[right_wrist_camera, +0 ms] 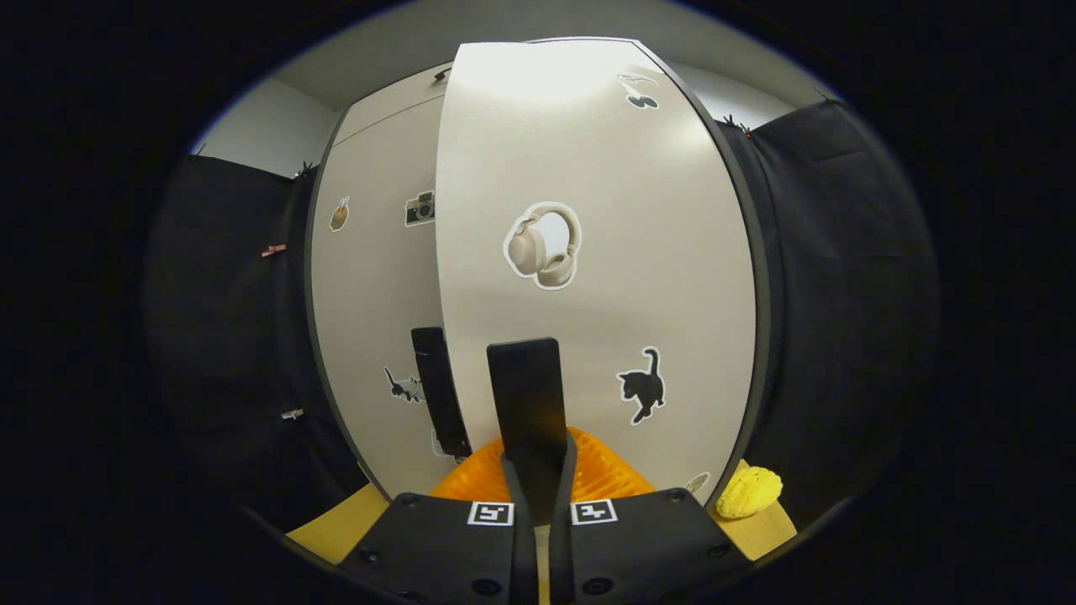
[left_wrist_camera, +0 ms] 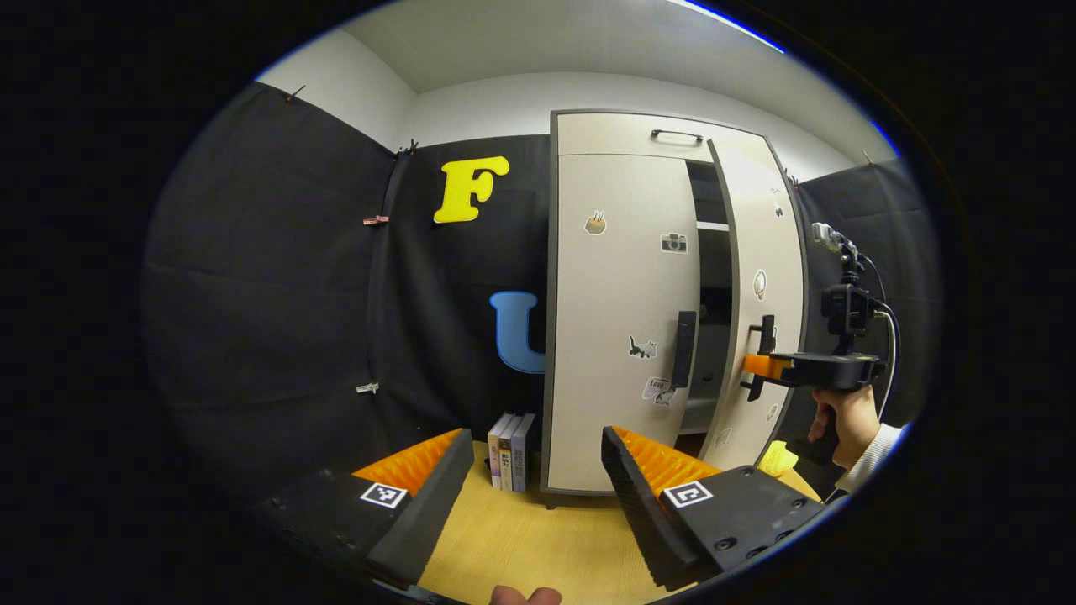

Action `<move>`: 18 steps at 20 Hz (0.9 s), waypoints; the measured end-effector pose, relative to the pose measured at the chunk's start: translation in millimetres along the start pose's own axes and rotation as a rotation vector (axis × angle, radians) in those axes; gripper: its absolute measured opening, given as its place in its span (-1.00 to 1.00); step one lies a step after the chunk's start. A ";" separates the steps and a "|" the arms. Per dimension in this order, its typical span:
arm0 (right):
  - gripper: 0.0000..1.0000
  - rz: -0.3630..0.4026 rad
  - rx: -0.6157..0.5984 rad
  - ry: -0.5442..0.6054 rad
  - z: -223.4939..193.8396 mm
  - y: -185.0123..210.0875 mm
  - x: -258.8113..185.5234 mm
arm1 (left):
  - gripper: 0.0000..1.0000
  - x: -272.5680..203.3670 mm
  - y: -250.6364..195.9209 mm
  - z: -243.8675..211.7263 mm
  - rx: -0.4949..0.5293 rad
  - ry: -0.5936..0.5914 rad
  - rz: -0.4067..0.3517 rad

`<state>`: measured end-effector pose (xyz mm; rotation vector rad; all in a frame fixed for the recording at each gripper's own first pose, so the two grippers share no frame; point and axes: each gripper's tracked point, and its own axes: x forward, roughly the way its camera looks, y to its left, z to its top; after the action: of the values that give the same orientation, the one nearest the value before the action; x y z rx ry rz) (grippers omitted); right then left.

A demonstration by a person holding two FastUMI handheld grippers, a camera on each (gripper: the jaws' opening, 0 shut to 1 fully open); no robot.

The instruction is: Open the right door of the double-door shoe cabinet with the right hand, and open the left door with the left hand.

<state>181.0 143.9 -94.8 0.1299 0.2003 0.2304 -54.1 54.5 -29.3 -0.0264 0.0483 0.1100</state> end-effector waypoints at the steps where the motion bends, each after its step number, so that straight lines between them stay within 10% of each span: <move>1: -0.80 0.007 0.001 -0.002 0.4 -1.5 -1.8 | 0.89 -1.3 -2.5 0.9 0.000 -0.002 0.000; 18: -0.82 -0.004 -0.036 -0.053 7.7 -41.7 -41.9 | 0.89 13.9 -57.3 3.3 0.024 -0.004 -0.057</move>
<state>151.6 92.8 -86.0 0.1000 0.1435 0.2265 -33.9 -0.8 -25.3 -0.0035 0.0445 0.0528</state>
